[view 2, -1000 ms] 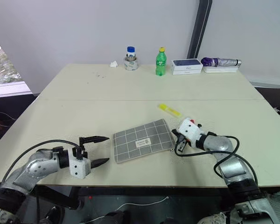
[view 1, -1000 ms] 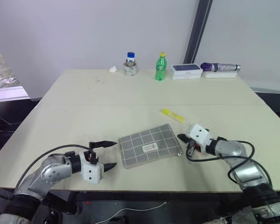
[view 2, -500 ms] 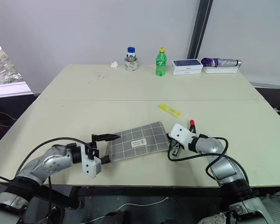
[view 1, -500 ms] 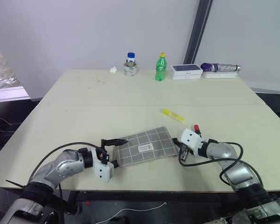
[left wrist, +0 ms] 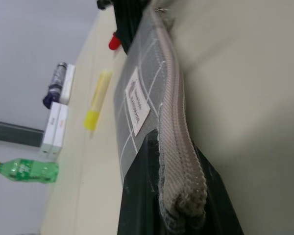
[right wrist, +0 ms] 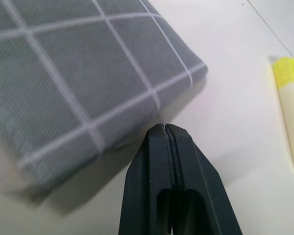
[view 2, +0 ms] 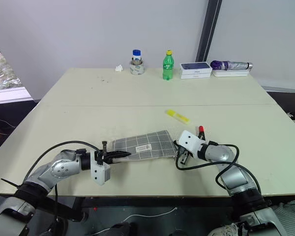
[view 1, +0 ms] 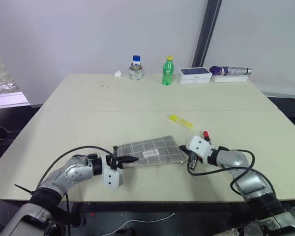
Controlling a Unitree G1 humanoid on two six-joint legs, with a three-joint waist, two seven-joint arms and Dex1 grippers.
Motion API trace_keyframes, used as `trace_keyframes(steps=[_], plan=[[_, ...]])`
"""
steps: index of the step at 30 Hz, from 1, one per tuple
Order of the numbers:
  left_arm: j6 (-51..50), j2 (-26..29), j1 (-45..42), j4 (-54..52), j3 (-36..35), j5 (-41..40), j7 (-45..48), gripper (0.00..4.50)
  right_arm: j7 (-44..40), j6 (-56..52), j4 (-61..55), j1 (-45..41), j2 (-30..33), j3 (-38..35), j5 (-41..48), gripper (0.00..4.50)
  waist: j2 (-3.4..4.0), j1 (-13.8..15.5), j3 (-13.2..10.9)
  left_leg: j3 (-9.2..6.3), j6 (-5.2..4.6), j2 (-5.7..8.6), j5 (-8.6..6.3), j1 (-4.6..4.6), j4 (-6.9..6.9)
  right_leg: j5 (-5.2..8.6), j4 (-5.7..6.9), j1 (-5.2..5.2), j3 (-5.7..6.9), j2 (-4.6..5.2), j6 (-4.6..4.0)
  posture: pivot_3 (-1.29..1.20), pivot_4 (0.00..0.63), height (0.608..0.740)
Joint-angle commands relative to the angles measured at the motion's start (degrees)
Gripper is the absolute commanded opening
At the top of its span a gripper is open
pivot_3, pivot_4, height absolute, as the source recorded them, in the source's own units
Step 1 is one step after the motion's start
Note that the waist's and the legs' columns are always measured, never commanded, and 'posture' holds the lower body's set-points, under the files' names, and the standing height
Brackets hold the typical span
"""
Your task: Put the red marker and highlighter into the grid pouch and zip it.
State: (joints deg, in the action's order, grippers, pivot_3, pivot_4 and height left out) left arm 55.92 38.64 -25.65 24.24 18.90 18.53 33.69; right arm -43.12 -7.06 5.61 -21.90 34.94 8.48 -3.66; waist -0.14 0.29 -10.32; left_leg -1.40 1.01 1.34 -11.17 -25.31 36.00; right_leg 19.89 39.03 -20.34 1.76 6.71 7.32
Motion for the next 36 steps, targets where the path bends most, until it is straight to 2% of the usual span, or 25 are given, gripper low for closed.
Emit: trace_keyframes(steps=[1, 2, 4, 9, 13, 19, 21, 24, 33, 35, 36], plan=[[-3.36, -0.03, 2.95, -1.02, 0.89, -3.71, 2.64, 0.00, -1.02, -0.16, -1.56, -1.73, 1.28, -3.60, 2.84, 0.53, 0.01, -0.12, 0.01, 0.00, 0.00, -0.01, 0.00, 0.00, -0.01, 0.00, 0.00, 0.00, 0.00, 0.00, 0.00, 0.00, 0.150, 0.740], [-4.27, -0.11, 3.29, -1.72, 0.49, -4.82, 2.90, 0.00, -1.70, -1.20, -1.93, -1.89, 1.28, -4.53, 4.28, 0.85, 0.01, -0.15, 0.01, 0.00, 0.00, -0.01, 0.00, 0.00, -0.01, 0.00, 0.00, 0.00, 0.00, 0.00, 0.00, 0.00, 0.150, 0.740], [-7.99, -0.62, 4.33, -3.71, -1.24, -8.27, 3.05, 0.00, -0.88, -2.01, -2.11, -2.70, 1.20, -6.87, 5.88, 1.83, 0.02, -0.18, 0.00, 0.00, 0.00, -0.03, 0.00, 0.00, -0.01, 0.00, 0.00, 0.00, 0.00, 0.00, 0.00, 0.00, 0.150, 0.740], [-18.16, -2.01, 8.13, -10.51, -6.09, -16.00, 2.62, 0.00, -2.17, -14.63, -10.01, -0.66, -0.47, -14.07, 17.91, 4.47, 0.00, -0.22, -0.01, -0.02, 0.00, -0.17, 0.00, -0.02, -0.01, 0.00, 0.00, -0.01, 0.00, 0.00, 0.00, 0.00, 0.150, 0.740], [-25.04, -3.51, 9.85, -15.69, -8.24, -20.00, 2.90, 0.00, -1.73, -22.51, -16.33, 2.59, -1.02, -15.09, 23.16, 4.47, 0.00, 0.06, -0.01, -0.04, 0.00, -0.17, 0.00, -0.02, 0.03, 0.00, -0.01, 0.03, 0.00, 0.01, 0.00, 0.00, 0.150, 0.740], [-32.14, -5.32, 9.45, -20.28, -12.32, -24.93, 2.82, 0.00, -0.09, -24.87, -19.80, 5.83, -2.43, -11.84, 23.58, 4.47, 0.00, 0.20, -0.01, -0.05, 0.00, -0.16, 0.00, -0.02, 0.03, 0.00, 0.00, 0.01, -0.01, 0.02, 0.00, 0.00, 0.150, 0.740], [-32.95, -5.39, 9.27, -20.49, -13.30, -26.46, 3.91, 0.00, 4.57, -23.16, -17.42, 4.47, -5.58, -9.34, 19.99, 4.47, -0.01, -0.09, -0.01, -0.05, -0.01, -0.16, 0.00, -0.02, 0.01, 0.00, 0.00, 0.00, -0.01, 0.00, -0.01, 0.00, 0.150, 0.740], [-32.55, -5.14, 9.44, -20.92, -13.74, -26.17, 5.02, 0.00, 10.01, -25.40, -14.43, -0.03, -11.64, -11.21, 21.95, 4.47, 0.00, -0.85, -0.02, -0.05, 0.02, -0.14, 0.01, -0.02, -0.03, 0.00, 0.01, -0.04, -0.02, -0.04, -0.01, 0.00, 0.150, 0.740], [-31.85, -5.62, 9.25, -20.83, -13.75, -24.88, 6.11, 0.00, 13.98, -25.64, -7.96, -6.88, -19.18, -10.14, 23.13, 4.47, 0.00, -0.96, -0.02, -0.07, 0.03, -0.13, 0.02, -0.04, -0.06, 0.00, 0.01, -0.06, -0.01, -0.03, -0.01, 0.00, 0.150, 0.740], [-31.71, -5.82, 9.24, -20.72, -13.85, -24.66, 6.03, 0.00, 13.35, -25.92, -7.23, -7.47, -19.53, -9.92, 23.53, 3.94, 0.00, -0.97, -0.02, -0.06, 0.03, -0.13, 0.02, -0.04, -0.07, 0.00, 0.01, -0.09, -0.02, -0.03, -0.01, 0.00, 0.150, 0.740], [-31.64, -5.93, 9.28, -20.75, -13.92, -24.56, 5.92, 0.00, 13.15, -26.35, -6.88, -7.66, -19.51, -9.81, 23.66, 3.54, 0.00, -0.95, -0.02, -0.06, 0.03, -0.14, 0.02, -0.04, -0.07, 0.00, 0.01, -0.09, -0.02, -0.03, -0.01, 0.00, 0.150, 0.740]])
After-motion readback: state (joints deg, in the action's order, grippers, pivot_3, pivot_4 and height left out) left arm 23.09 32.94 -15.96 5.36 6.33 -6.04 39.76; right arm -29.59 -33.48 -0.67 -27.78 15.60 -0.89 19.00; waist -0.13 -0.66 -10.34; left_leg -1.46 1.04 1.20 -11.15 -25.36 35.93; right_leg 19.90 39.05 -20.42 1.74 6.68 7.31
